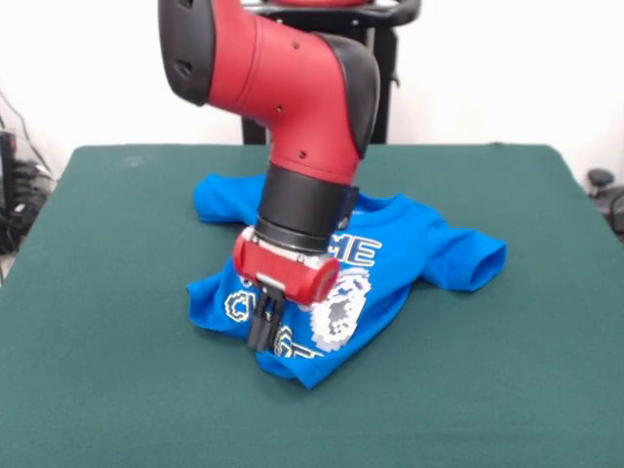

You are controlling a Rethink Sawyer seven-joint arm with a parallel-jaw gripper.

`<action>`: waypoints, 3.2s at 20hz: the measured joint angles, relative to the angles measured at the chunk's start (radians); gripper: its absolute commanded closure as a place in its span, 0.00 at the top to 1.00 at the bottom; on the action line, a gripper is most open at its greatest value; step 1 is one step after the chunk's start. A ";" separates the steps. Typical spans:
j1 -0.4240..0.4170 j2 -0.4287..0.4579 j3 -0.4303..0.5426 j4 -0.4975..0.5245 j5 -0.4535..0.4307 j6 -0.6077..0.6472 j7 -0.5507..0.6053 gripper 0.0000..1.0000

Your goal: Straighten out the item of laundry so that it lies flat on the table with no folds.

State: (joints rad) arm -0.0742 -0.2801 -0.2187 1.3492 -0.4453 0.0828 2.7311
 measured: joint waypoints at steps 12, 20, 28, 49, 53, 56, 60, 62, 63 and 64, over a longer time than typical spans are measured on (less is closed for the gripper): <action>-0.026 -0.123 0.003 0.040 0.023 0.340 0.000 0.00; -0.102 -0.180 0.083 0.059 0.086 0.431 0.000 0.00; -0.168 -0.197 0.184 0.140 0.177 0.437 0.000 0.00; 0.030 -0.194 0.205 0.253 0.216 0.436 0.000 0.00; 0.073 -0.193 0.171 0.252 0.216 0.438 0.000 0.00; 0.073 -0.194 0.151 0.250 0.216 0.447 0.000 0.00; 0.066 -0.198 0.120 0.248 0.216 0.475 0.000 0.00; 0.068 -0.194 0.102 0.245 0.216 0.483 0.000 0.00; 0.069 -0.190 0.093 0.243 0.216 0.483 0.000 0.00; 0.071 -0.187 0.084 0.241 0.216 0.483 0.000 0.00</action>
State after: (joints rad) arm -0.0034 -0.4667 -0.1344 1.5905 -0.2294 0.5659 2.7311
